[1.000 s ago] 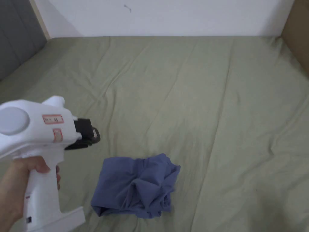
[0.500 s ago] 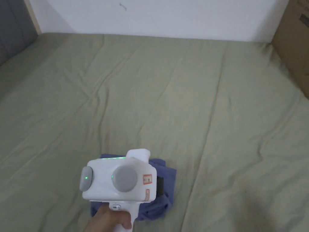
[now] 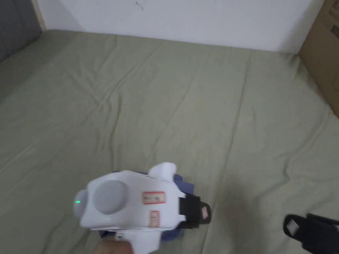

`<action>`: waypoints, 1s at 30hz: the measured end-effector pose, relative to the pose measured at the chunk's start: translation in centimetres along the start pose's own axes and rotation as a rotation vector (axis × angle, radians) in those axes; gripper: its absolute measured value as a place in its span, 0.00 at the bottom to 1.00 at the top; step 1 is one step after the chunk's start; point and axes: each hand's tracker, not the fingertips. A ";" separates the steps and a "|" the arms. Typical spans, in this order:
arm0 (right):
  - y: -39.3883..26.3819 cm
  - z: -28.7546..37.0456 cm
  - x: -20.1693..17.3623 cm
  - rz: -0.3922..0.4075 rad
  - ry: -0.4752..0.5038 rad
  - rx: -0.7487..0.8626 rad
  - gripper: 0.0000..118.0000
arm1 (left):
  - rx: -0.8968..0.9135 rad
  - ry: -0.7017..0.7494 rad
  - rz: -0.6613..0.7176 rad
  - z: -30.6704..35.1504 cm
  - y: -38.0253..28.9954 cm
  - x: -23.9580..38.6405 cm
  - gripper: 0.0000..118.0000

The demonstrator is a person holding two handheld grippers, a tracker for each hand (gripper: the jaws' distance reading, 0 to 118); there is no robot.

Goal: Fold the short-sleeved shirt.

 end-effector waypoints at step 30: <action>-0.8 -21.6 -3.6 -0.114 0.279 -0.370 0.00 | 0.020 -0.059 0.395 6.9 5.7 -17.9 1.00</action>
